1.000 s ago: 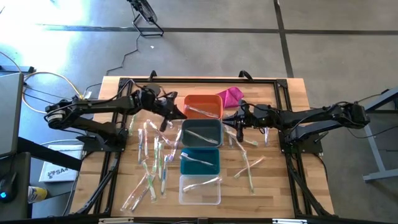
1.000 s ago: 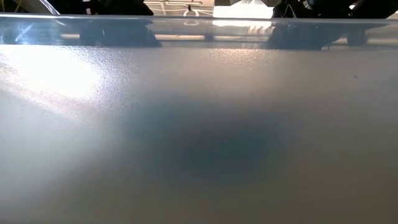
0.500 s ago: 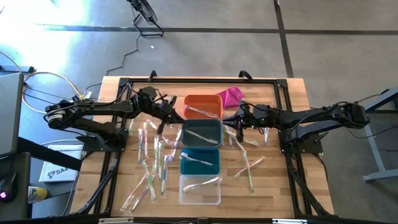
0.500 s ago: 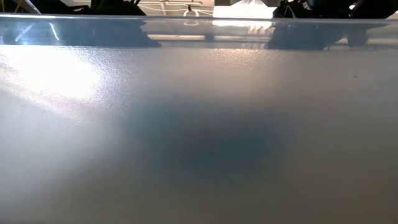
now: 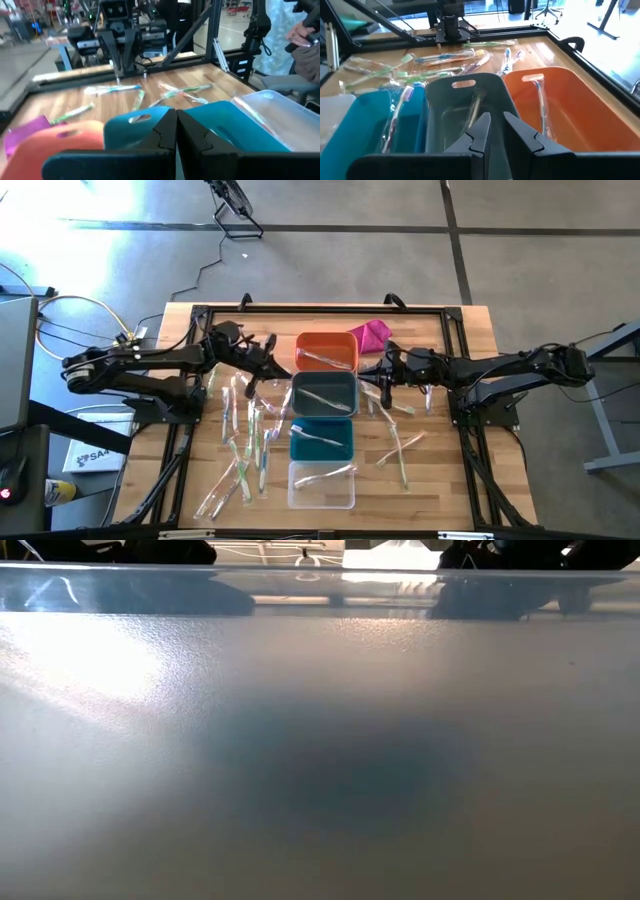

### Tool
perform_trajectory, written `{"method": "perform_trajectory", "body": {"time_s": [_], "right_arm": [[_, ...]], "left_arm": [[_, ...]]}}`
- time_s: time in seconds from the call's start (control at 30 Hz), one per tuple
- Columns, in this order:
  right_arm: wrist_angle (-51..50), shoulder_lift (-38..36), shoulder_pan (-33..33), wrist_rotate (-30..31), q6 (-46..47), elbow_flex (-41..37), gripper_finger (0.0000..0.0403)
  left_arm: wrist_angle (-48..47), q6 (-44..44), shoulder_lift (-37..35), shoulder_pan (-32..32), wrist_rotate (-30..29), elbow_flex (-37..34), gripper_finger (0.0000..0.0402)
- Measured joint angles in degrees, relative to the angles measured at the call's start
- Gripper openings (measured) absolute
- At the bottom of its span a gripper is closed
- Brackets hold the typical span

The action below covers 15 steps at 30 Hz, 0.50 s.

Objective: Pick & Place Toothbrushes
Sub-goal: Put the green toothbrush into the green bin

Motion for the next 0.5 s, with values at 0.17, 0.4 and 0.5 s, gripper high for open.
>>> {"method": "perform_trajectory", "body": {"time_s": [0.17,0.4,0.5], "right_arm": [[0.0,0.0,0.0,0.0,-0.6,0.0,0.004],[0.0,0.0,0.0,-0.2,-0.5,0.0,0.004],[0.1,0.0,0.0,0.0,-0.5,0.0,0.004]], "left_arm": [[-2.2,0.2,-0.1,0.0,-0.6,0.0,0.0001],[-8.3,-2.0,-0.1,0.0,-3.6,0.0,0.0001],[-6.4,-5.3,-0.1,0.0,-4.1,0.0,0.0001]]}}
